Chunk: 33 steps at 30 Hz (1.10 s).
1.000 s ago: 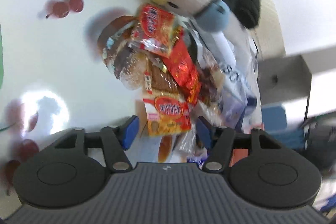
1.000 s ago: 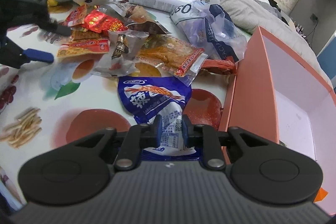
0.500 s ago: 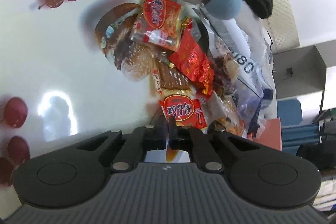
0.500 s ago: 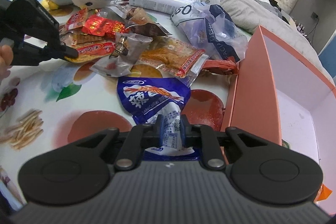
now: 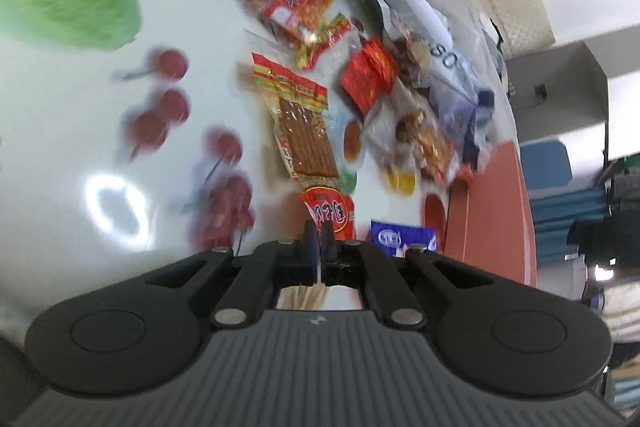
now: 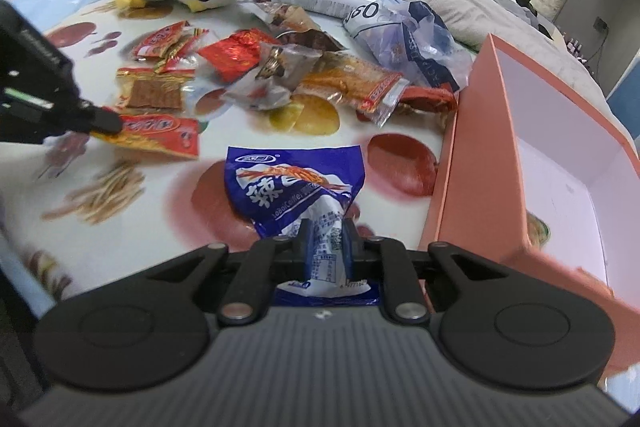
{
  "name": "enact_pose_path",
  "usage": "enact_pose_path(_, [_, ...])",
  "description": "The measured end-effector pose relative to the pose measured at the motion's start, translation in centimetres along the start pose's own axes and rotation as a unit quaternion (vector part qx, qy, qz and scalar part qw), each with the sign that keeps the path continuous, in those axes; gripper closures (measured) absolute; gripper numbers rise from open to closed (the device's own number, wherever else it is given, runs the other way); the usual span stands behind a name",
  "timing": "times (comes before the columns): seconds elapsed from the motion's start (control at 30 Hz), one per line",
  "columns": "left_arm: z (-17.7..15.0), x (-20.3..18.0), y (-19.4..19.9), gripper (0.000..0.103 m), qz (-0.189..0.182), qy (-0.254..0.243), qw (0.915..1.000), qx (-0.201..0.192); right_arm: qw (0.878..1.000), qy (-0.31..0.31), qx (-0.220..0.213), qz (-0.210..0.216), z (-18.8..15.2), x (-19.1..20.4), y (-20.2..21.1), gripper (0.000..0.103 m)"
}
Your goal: Organize snacks
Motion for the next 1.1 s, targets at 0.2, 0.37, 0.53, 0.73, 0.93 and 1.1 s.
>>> enact_pose_path(0.2, [-3.4,0.4,3.5,0.102,-0.002,-0.033,0.9992,0.025,1.0,-0.006,0.004,-0.001,-1.8,0.8,2.1,0.085])
enact_pose_path(0.37, [-5.0,1.0,5.4,0.102,0.005,-0.059,0.9971,0.048,1.0,-0.018,0.011,0.009,-2.7,1.6,3.6,0.085])
enact_pose_path(0.53, [-5.0,1.8,6.2,0.101,0.037,-0.07,0.9959,0.044,0.999,-0.024,0.017,0.023,-3.3,2.2,4.2,0.083])
enact_pose_path(0.73, [-5.6,1.2,8.0,0.028,0.088,-0.092,0.9919,-0.003,0.995,-0.057,0.021,0.074,-3.1,2.1,4.6,0.045])
enact_pose_path(0.93, [-6.3,-0.7,8.2,0.017,0.126,-0.142,0.9811,-0.038,0.995,-0.029,0.004,0.094,-3.1,2.4,4.5,0.024])
enact_pose_path(1.1, [-6.0,-2.5,6.7,0.015,0.144,-0.211,0.9659,-0.043,0.996,-0.052,-0.003,0.079,-3.7,1.6,4.2,0.024])
Point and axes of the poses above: each gripper's, at about its wrist camera, not at the fingertips, and y roughly against the way its jaws point, x to its left, z to its top, the point moved 4 cm from there along -y, roughly the way its jaws point, and after that the axes turned 4 degrees about -y, right-handed, at the moved point
